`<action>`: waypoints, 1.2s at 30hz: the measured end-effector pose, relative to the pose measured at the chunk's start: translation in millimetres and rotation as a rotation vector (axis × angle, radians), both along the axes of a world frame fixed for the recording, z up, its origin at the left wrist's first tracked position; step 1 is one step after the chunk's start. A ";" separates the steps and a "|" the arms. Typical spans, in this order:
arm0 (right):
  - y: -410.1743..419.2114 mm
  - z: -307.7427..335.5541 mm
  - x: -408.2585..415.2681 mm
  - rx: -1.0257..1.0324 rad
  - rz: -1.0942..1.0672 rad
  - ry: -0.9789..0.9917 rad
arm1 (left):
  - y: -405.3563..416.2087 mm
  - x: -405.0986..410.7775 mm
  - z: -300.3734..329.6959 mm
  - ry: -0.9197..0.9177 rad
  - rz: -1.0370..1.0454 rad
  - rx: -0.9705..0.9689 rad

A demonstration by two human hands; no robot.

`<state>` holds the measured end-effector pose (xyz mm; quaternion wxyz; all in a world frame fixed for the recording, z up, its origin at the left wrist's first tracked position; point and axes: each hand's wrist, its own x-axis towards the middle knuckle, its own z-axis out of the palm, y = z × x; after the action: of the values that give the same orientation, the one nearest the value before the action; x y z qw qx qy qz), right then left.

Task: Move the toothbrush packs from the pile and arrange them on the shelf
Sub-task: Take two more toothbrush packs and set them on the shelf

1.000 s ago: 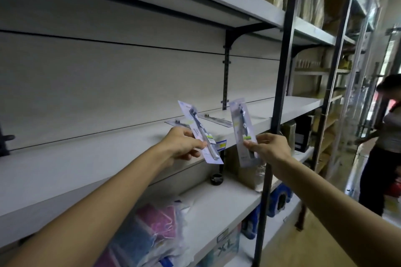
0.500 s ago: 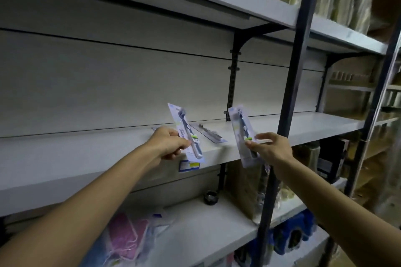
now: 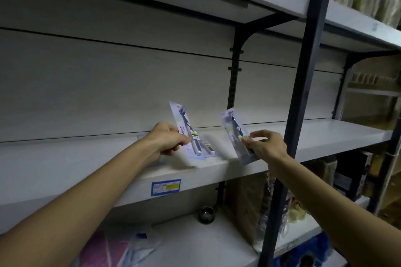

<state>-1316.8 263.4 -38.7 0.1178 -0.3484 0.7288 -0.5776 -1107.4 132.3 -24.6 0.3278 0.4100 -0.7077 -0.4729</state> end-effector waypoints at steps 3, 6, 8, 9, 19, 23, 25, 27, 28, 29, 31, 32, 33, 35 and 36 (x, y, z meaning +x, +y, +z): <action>-21.4 8.0 -17.4 -0.034 -0.014 -0.002 | -18.0 -14.7 3.2 0.024 0.010 -0.013; -47.4 11.6 -21.5 -0.067 0.017 -0.004 | -29.1 -16.5 4.9 0.006 0.026 -0.026; -65.9 12.0 -17.0 -0.102 0.042 -0.002 | -36.8 -11.9 6.0 -0.003 0.052 -0.038; -74.9 11.6 -13.7 -0.107 0.061 -0.005 | -40.7 -8.5 5.6 -0.002 0.076 -0.038; -130.6 6.3 36.9 -0.082 0.282 -0.046 | -44.8 52.4 1.1 0.008 0.308 -0.031; -141.3 3.1 67.5 -0.094 0.356 -0.046 | -40.8 81.0 -6.3 0.005 0.400 -0.036; -143.8 -0.5 85.0 -0.073 0.387 -0.039 | -38.4 94.9 -14.3 -0.016 0.409 -0.022; -145.8 -4.1 102.1 -0.065 0.412 -0.017 | -38.2 108.8 -20.5 -0.029 0.416 -0.006; -146.6 -5.1 110.0 -0.066 0.421 -0.010 | -39.4 115.3 -21.6 -0.034 0.420 -0.003; -148.0 -6.3 117.9 -0.065 0.428 -0.002 | -41.3 121.3 -22.0 -0.037 0.423 -0.003; -150.4 -7.8 133.3 -0.059 0.429 0.020 | -45.3 131.7 -21.6 -0.042 0.411 -0.006; -152.0 -8.2 139.9 -0.057 0.422 0.030 | -47.2 136.5 -20.7 -0.045 0.397 -0.007; -154.4 -7.9 146.1 -0.057 0.413 0.038 | -49.3 141.0 -19.7 -0.049 0.381 -0.009; -158.7 -7.6 156.6 -0.040 0.386 0.077 | -52.9 149.3 -17.1 -0.055 0.354 -0.013; -160.0 -8.3 161.6 -0.024 0.368 0.113 | -54.6 153.3 -15.7 -0.056 0.341 -0.014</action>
<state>-1155.2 103.3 -47.1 0.1762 -0.5091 0.6512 -0.5345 -954.1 77.7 -40.3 0.3862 0.5349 -0.6401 -0.3938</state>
